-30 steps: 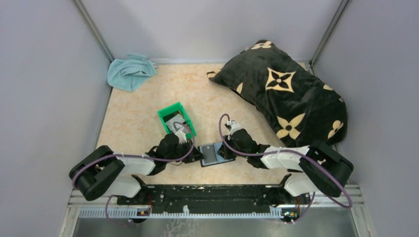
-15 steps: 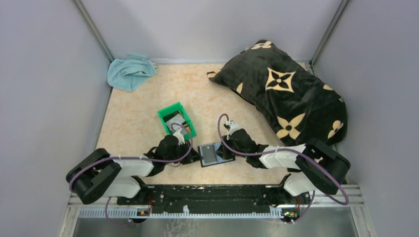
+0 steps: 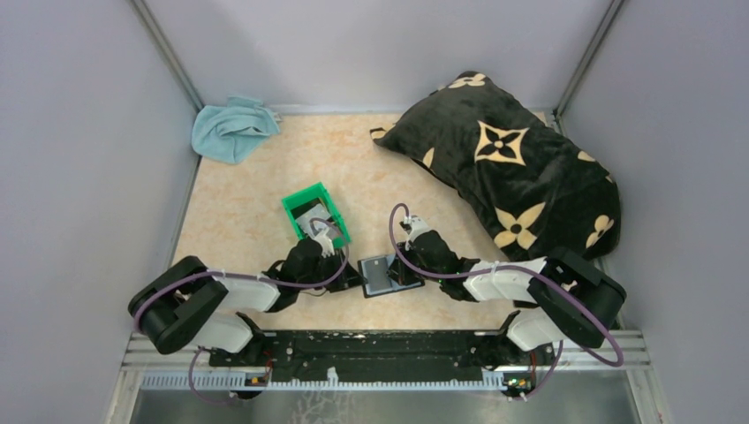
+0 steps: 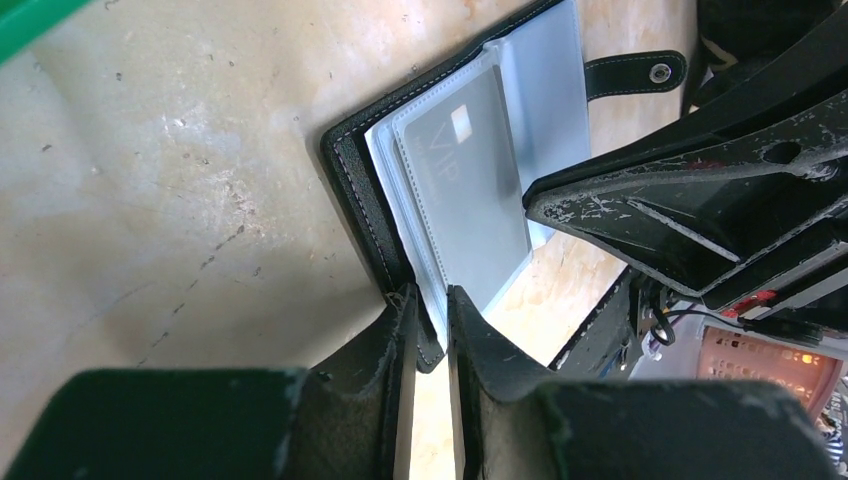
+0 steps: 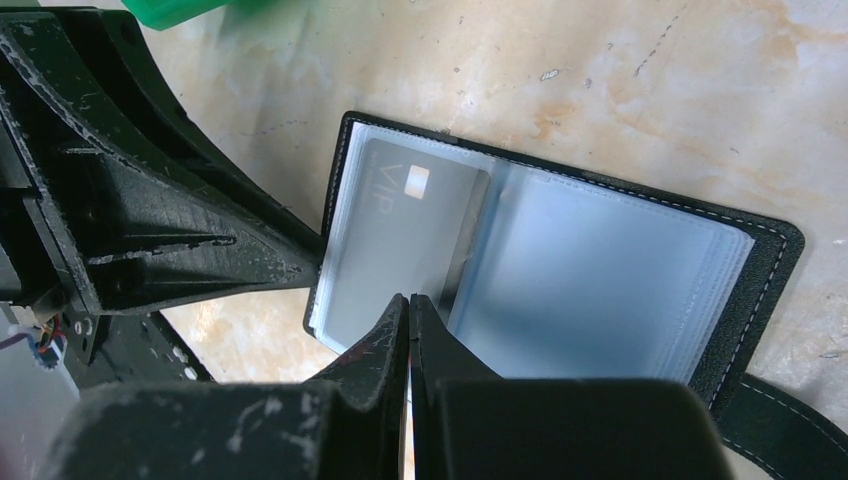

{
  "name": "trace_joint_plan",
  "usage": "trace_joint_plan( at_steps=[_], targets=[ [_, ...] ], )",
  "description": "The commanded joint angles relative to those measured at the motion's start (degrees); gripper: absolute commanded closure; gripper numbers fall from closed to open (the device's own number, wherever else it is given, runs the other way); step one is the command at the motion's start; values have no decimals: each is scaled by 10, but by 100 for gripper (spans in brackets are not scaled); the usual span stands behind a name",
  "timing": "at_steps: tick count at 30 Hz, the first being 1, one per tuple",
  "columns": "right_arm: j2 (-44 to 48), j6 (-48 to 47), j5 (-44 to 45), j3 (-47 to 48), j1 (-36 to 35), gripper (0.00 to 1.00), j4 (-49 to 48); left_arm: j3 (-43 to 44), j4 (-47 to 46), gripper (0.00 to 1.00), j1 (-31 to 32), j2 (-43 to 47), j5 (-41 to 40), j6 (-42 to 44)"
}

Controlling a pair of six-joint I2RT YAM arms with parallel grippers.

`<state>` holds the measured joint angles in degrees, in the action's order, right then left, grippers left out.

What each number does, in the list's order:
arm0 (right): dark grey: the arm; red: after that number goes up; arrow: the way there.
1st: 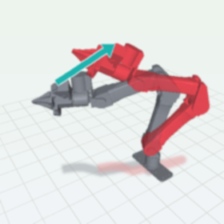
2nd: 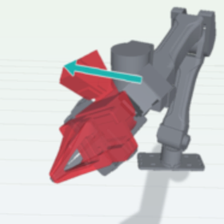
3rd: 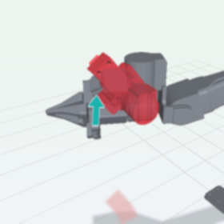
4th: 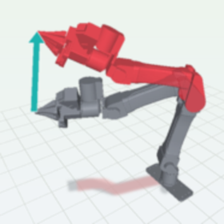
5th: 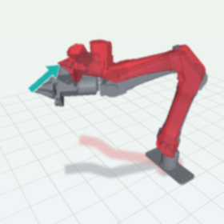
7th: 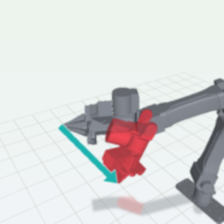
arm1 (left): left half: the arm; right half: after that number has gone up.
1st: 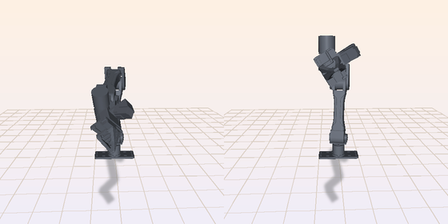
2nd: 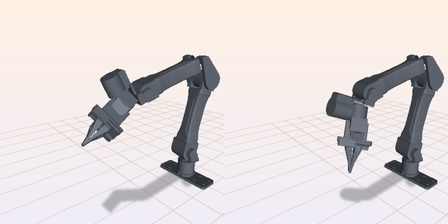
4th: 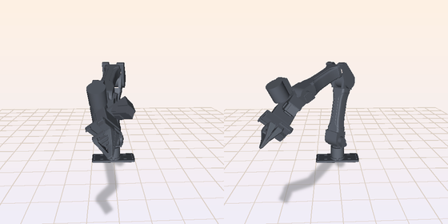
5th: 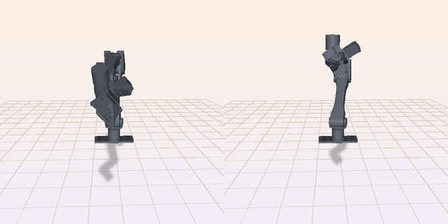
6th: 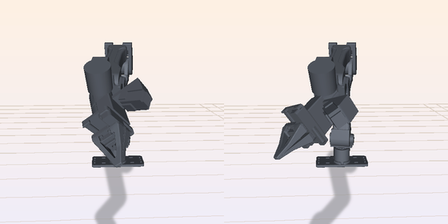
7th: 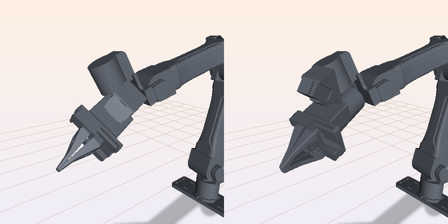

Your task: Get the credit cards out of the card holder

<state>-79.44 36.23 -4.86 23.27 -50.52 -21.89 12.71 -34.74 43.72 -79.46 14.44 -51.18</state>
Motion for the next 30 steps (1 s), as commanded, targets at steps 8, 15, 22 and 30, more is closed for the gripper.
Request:
trace_joint_plan(
  at_steps=[8,15,22,30],
  targets=[
    [-4,8,16,-8,-6,100,-33,-1,9,77,-1,67,-2,-10],
    [17,7,34,-12,-6,100,-12,13,-4,77,-1,38,1,-3],
    [17,6,39,-16,-5,100,-8,18,-61,76,-1,-24,20,-12],
    [10,4,38,-17,-5,100,-10,35,-55,76,-2,-40,23,-3]
  ],
)
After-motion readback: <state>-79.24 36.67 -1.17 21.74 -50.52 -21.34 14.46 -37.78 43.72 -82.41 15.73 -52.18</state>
